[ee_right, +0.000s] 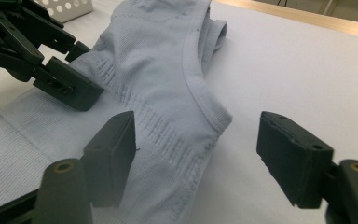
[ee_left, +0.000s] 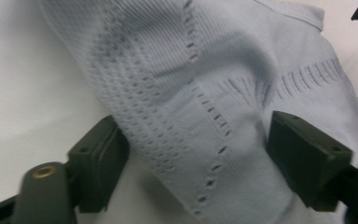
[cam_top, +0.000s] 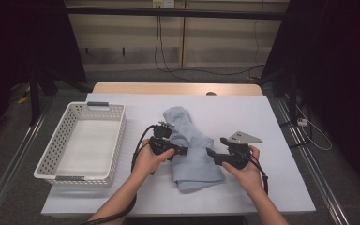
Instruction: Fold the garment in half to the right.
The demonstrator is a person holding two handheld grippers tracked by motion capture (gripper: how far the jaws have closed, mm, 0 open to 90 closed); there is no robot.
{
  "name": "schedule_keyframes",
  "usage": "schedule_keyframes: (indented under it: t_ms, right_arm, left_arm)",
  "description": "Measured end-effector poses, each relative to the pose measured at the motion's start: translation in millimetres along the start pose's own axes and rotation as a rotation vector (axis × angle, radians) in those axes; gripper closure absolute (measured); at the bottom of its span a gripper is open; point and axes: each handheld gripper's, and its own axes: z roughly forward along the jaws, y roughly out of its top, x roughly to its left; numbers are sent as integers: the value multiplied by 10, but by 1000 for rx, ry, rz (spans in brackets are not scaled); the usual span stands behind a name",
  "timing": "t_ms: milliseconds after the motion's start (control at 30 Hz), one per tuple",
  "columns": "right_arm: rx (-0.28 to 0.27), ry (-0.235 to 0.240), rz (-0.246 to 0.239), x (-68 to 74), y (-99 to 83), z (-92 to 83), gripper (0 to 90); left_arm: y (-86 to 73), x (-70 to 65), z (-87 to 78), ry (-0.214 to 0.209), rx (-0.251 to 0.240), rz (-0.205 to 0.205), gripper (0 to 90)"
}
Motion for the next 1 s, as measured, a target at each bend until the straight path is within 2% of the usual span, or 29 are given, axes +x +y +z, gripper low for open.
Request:
schedule_keyframes:
  t_ms: [67,167,400,633,833,1000]
  right_arm:
    - [0,-1,1,-1,-8,-2,242]
    - [-2,-5,-4,-8,-20,-11,223]
    - [-12,-23,10,-47,-35,-28,193]
    - [-11,-21,20,-57,-42,-23,161]
    - [-13,17,36,-67,-64,-27,140]
    - [-8,32,41,-89,-85,-52,133]
  left_arm:
    - [-5,-8,24,-29,11,-32,310]
    - [-5,-24,40,-25,15,-25,326]
    - [-9,-47,65,-32,11,-55,457]
    - [36,1,9,-83,23,-113,630]
    - [93,54,-88,-90,44,-122,663]
    - [123,161,-195,-85,74,-122,665]
